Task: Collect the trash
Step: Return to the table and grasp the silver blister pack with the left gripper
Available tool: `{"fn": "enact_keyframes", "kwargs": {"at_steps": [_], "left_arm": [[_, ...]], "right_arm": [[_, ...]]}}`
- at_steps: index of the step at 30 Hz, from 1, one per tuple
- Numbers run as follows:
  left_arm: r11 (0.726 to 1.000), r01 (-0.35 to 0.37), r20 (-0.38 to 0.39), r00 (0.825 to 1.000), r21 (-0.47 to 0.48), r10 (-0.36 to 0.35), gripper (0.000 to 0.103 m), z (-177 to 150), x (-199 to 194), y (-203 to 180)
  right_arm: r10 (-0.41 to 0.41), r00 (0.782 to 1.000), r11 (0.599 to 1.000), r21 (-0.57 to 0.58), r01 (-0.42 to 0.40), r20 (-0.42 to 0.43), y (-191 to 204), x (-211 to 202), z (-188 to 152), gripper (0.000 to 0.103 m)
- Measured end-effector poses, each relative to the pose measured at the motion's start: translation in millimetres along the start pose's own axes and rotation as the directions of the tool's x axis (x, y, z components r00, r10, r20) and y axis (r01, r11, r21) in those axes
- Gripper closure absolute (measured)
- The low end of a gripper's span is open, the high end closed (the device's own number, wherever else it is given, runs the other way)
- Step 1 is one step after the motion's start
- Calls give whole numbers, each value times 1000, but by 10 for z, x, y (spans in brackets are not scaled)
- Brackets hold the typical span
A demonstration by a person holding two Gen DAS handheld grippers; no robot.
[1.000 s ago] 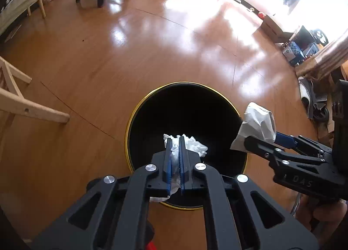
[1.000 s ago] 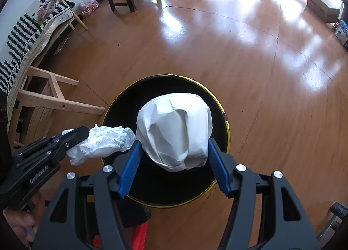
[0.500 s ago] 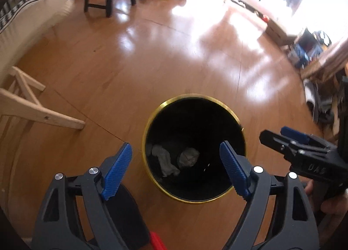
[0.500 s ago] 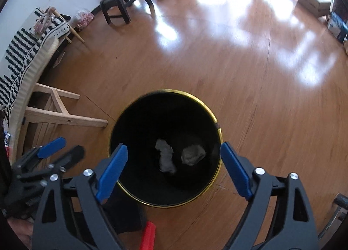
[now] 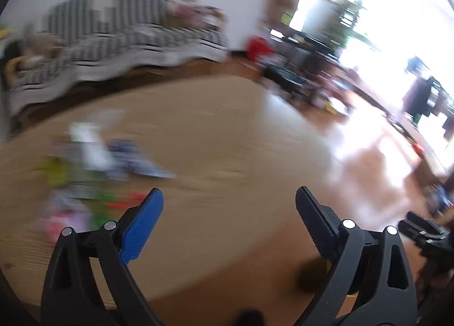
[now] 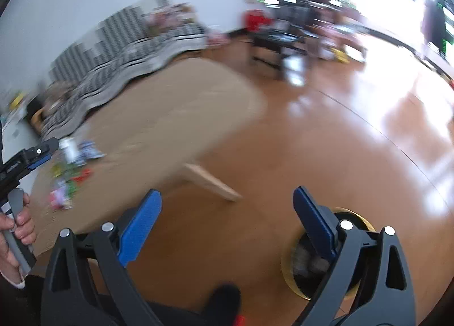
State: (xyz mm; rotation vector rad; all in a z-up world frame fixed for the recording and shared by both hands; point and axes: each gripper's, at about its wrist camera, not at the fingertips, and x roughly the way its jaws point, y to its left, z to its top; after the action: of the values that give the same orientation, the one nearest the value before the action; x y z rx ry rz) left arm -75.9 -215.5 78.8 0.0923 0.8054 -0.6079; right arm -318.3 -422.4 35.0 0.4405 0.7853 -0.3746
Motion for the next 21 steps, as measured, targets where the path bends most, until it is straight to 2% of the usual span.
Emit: {"fn": "enact_keyframes", "kwargs": {"at_steps": [2, 4, 6, 8, 10, 12, 15, 18, 21], "left_arm": [[995, -98, 20, 995, -37, 99, 11, -54, -184, 622], [976, -203, 13, 979, -81, 205, 11, -178, -312, 1221], [959, -256, -1, 966, -122, 258, 11, -305, -370, 1672], [947, -281, -22, 959, -156, 281, 11, -447, -367, 2040], [937, -299, -50, 954, -178, 295, 11, -601, -321, 2377], [930, -321, -74, 947, -177, 313, 11, -731, -231, 2608], [944, -292, -98, 955, -151, 279, 11, -781, -55, 2904], [965, -256, -96, 963, -60, 250, 11, -811, 119, 2933], [973, -231, -140, 962, 31, 233, 11, -878, 373, 2919]], "right_arm": [[70, 997, 994, -80, -71, -18, 652, 256, 128, 12], [123, 992, 983, -131, -128, -39, 1149, 491, 195, 12], [183, 981, 964, -185, -192, -68, 1690, 748, 215, 12], [235, 967, 938, -237, -252, -101, 2142, 1038, 233, 12], [266, 956, 915, -277, -292, -126, 2430, 1311, 210, 12], [290, 947, 894, -314, -320, -140, 2650, 1577, 162, 12], [247, 957, 876, -387, -288, -152, 2747, 1926, 76, 12], [243, 954, 846, -443, -296, -174, 2771, 2148, -3, 12], [222, 956, 815, -501, -290, -192, 2807, 2349, -54, 12]]}}
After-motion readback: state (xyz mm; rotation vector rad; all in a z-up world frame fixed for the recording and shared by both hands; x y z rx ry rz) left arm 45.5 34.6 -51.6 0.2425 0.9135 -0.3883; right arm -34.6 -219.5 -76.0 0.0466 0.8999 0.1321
